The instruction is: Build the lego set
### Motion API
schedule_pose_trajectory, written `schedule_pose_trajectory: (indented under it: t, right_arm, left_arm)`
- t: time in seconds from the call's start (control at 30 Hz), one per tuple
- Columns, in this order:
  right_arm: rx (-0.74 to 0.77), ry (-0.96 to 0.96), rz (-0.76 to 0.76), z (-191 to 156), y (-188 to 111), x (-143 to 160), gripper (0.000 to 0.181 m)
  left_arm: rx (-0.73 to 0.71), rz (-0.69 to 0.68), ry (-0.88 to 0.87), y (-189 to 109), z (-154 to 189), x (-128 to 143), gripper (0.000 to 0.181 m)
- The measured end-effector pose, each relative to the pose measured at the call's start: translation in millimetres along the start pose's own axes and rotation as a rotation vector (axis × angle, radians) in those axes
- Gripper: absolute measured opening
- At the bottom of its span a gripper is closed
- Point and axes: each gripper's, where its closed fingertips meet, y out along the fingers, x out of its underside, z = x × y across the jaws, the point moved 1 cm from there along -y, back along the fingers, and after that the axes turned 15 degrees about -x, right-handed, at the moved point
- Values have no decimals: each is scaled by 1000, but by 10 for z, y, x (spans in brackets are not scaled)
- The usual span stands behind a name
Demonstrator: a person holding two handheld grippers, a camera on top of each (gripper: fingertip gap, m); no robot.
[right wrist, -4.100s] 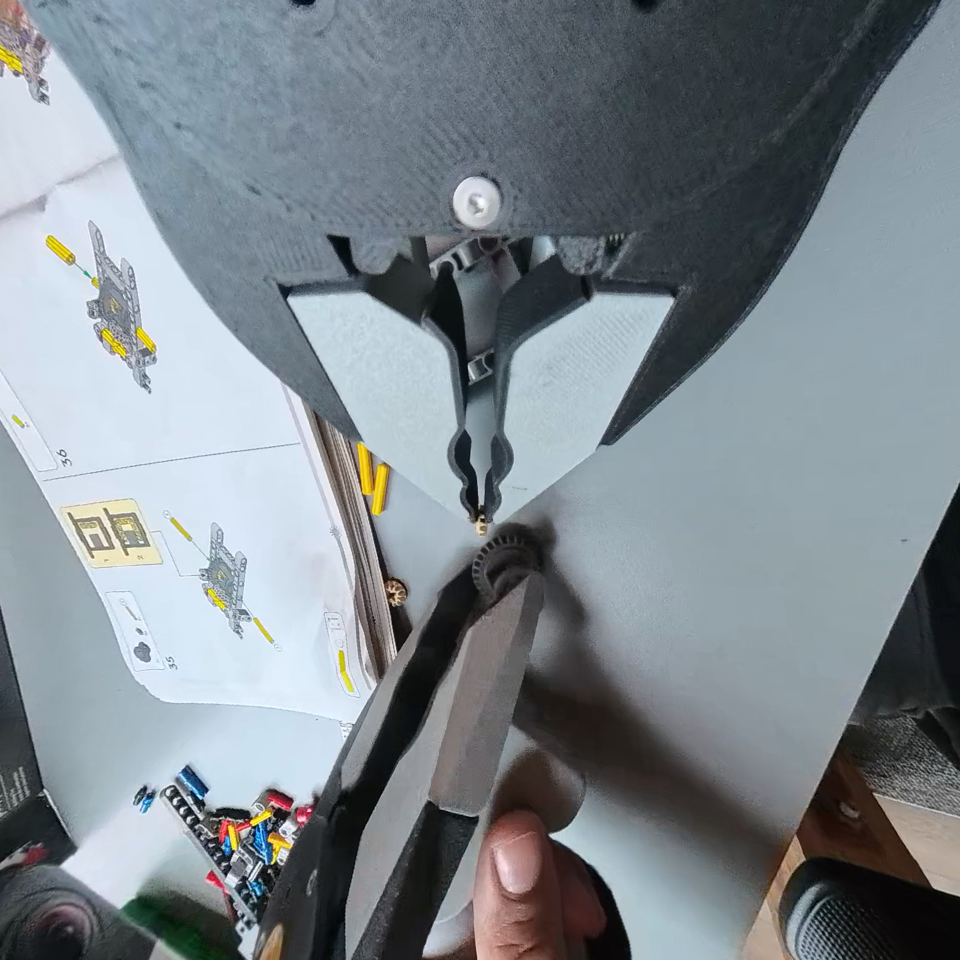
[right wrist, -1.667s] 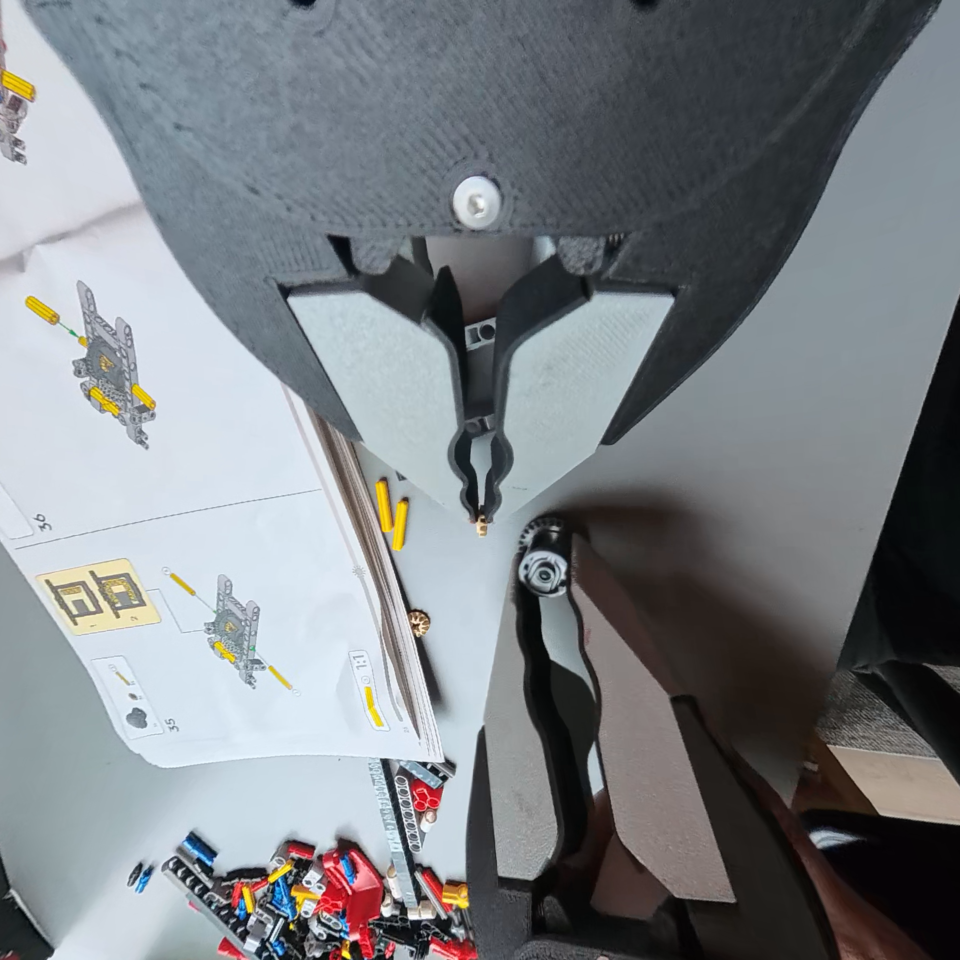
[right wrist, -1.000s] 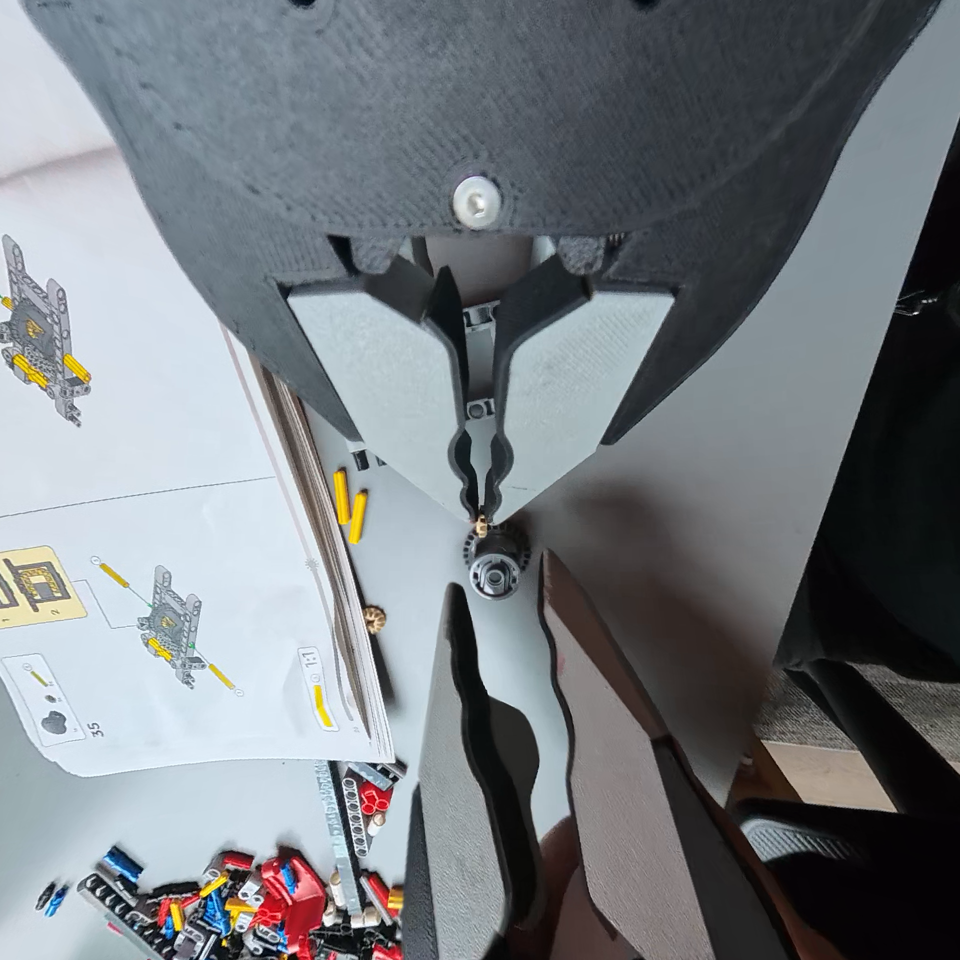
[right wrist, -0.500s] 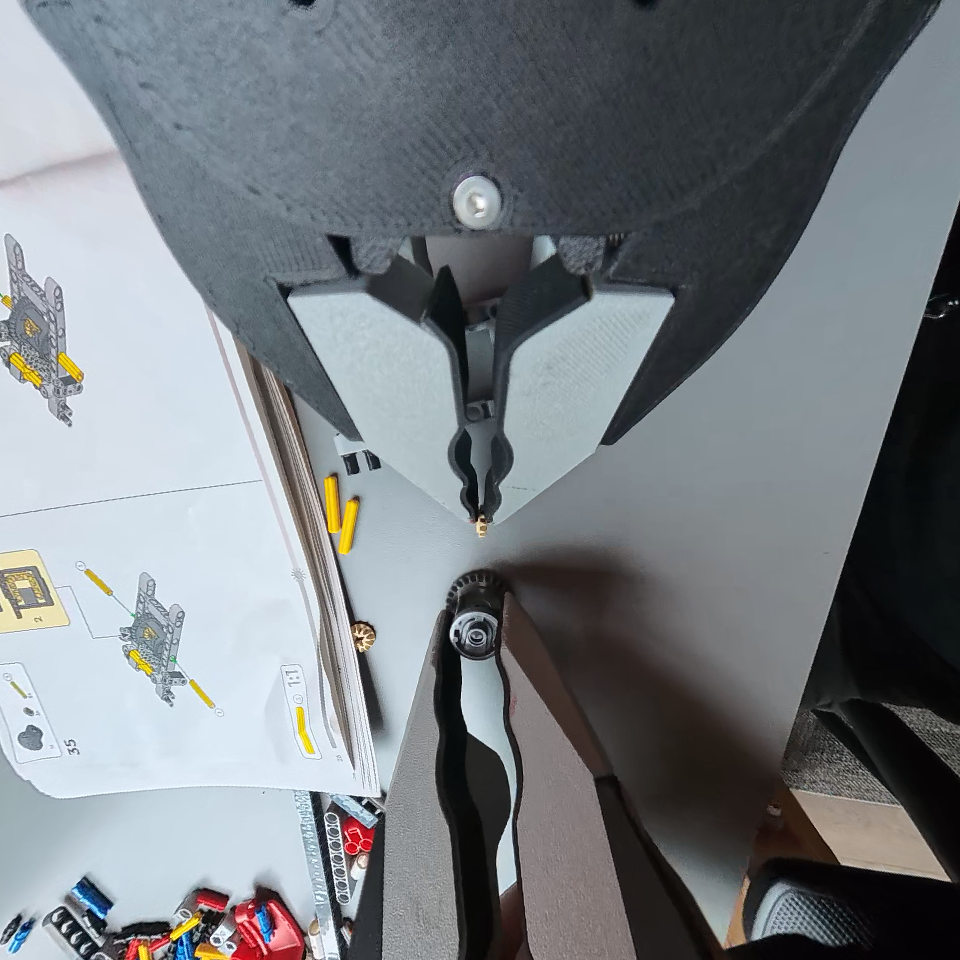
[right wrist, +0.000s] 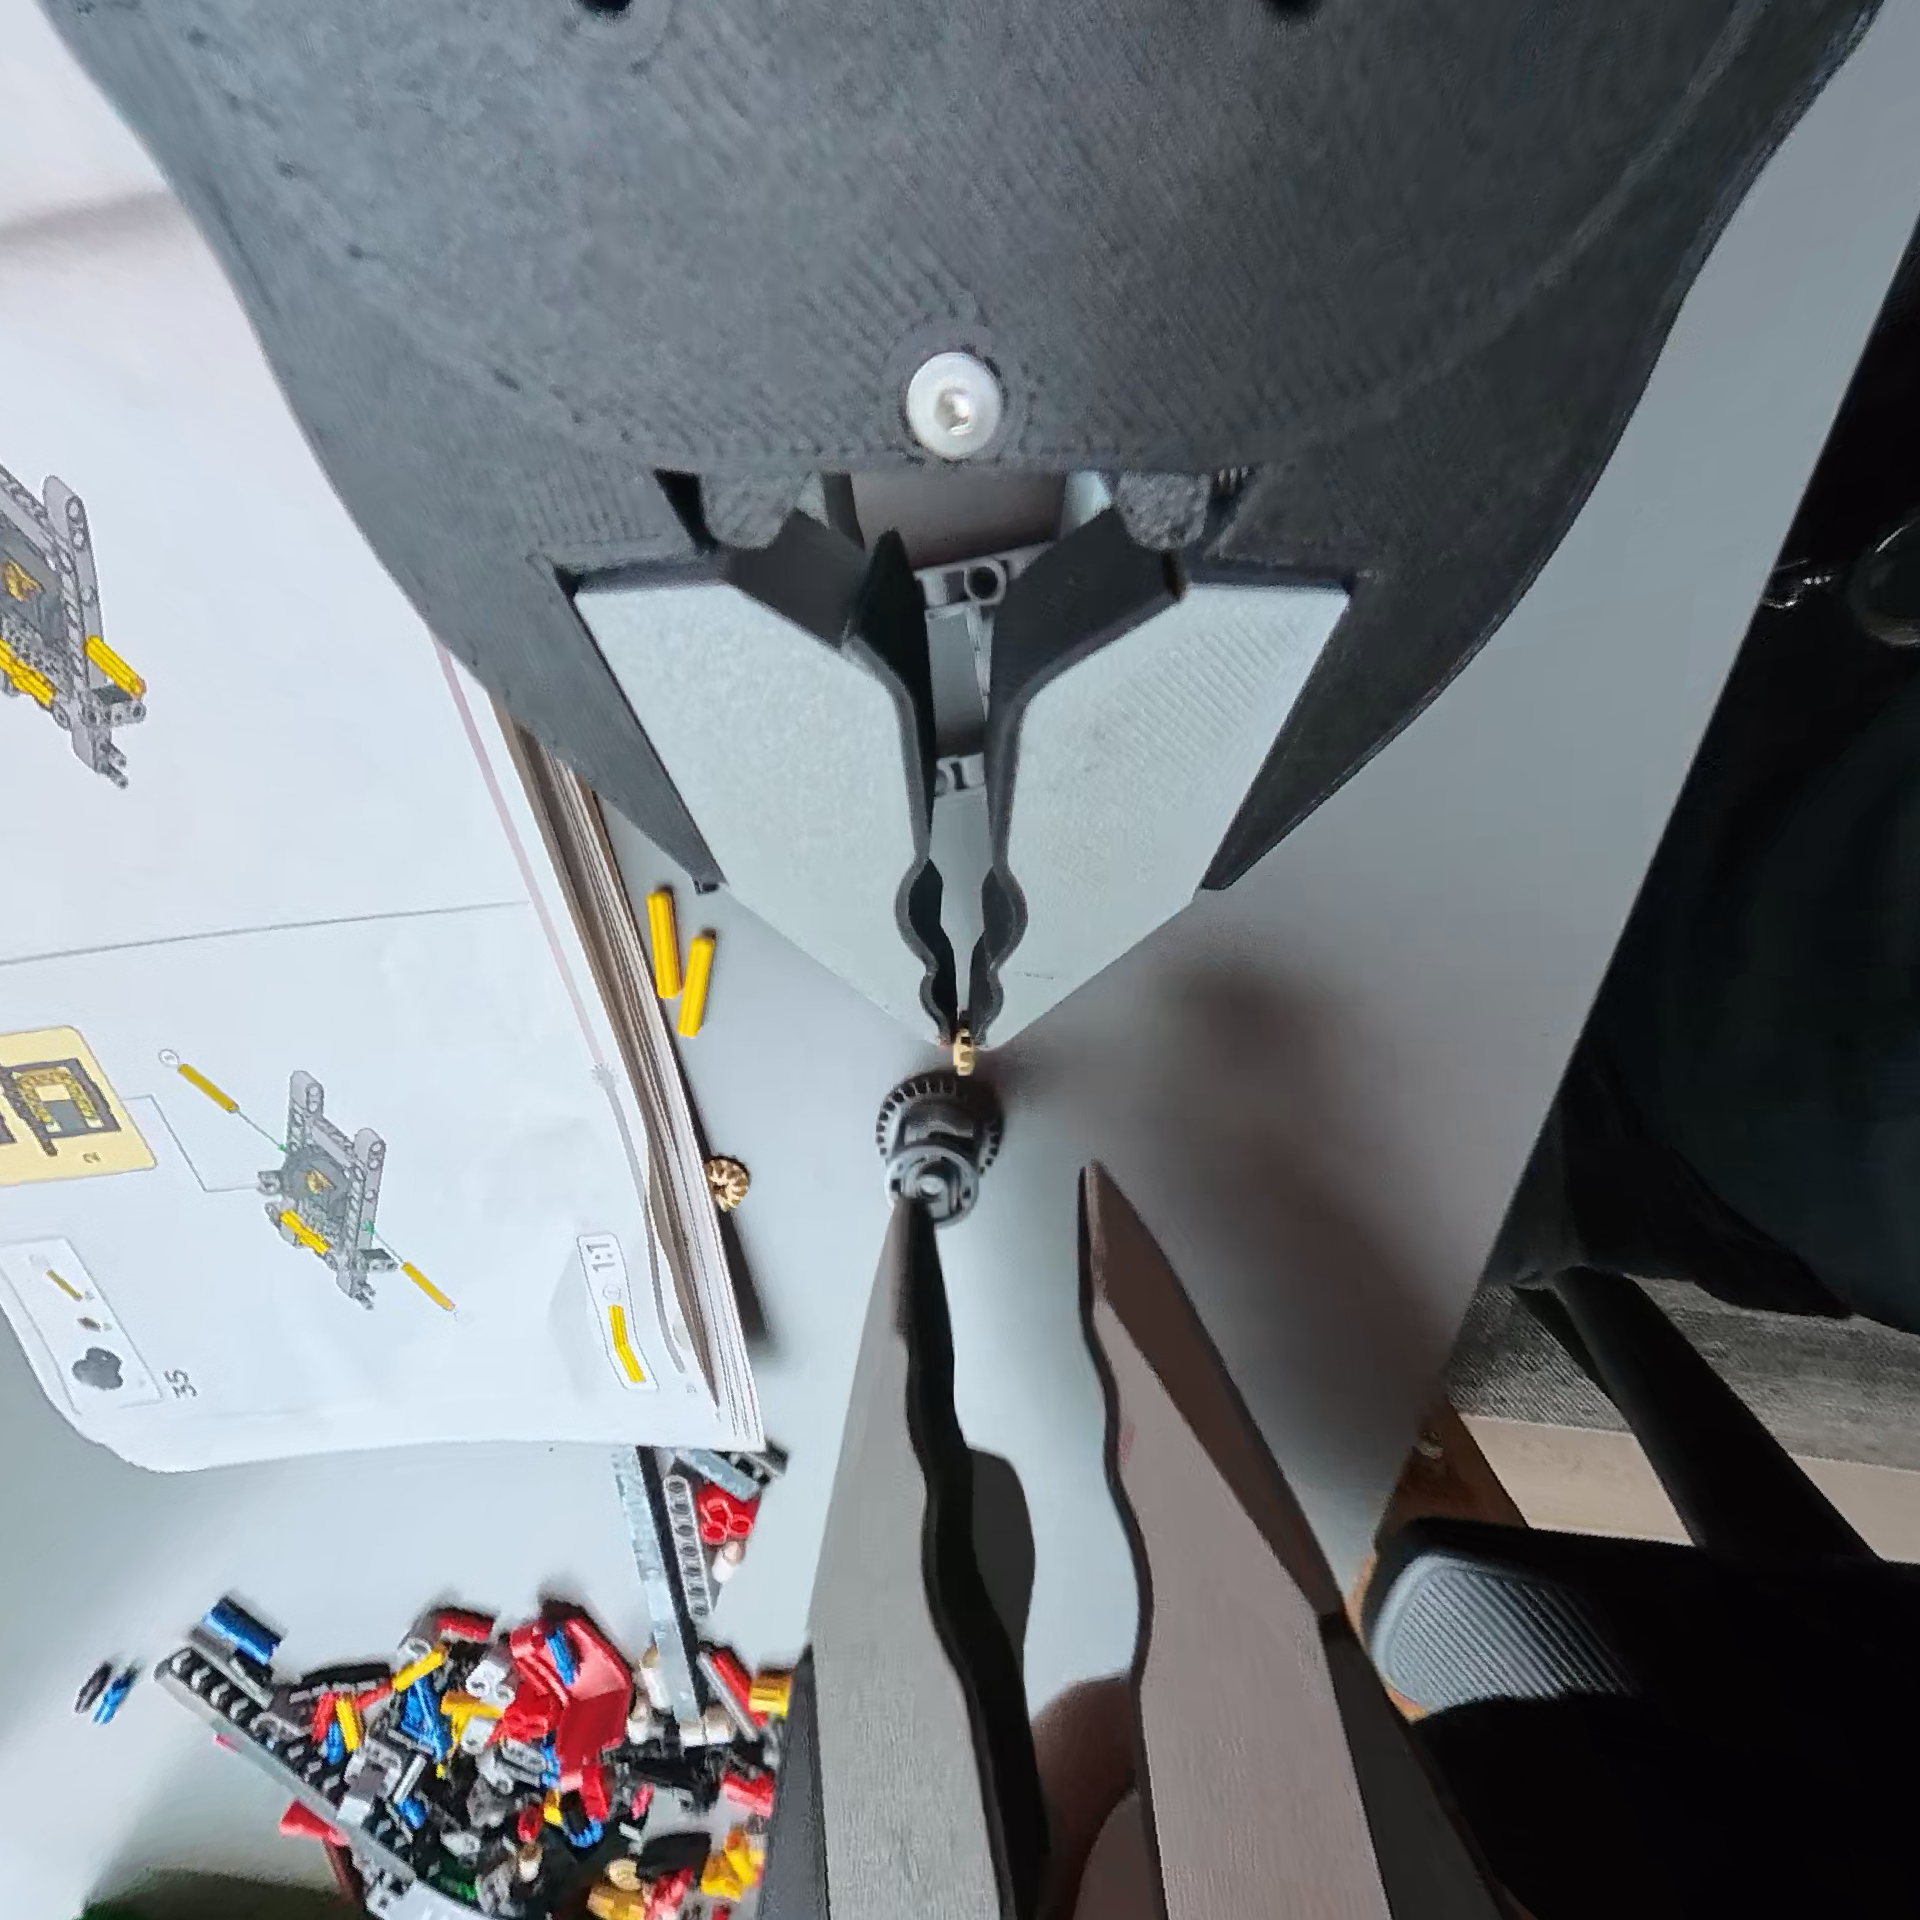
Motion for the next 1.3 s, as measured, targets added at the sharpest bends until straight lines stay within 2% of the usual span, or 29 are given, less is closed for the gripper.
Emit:
schedule_pose_trajectory:
  t: [0.2,0.4,0.67,0.93,1.3]
  right_arm:
    - [-44,-52,84,-84,-65,-144,0]
    - [-69,-82,114,-138,-86,-203,0]
    - [-78,-80,111,-147,-67,-186,0]
    - [25,-193,30,-124,-22,-140,0]
    - [20,-187,25,-124,-15,-127,0]
  left_arm:
    - [31,-42,45,114,81,-1,25]
    - [77,0,39,76,128,-41,1]
    - [73,12,54,66,132,-38,1]
    - [60,-29,46,92,119,13,1]
    - [10,-60,120,138,129,43,1]
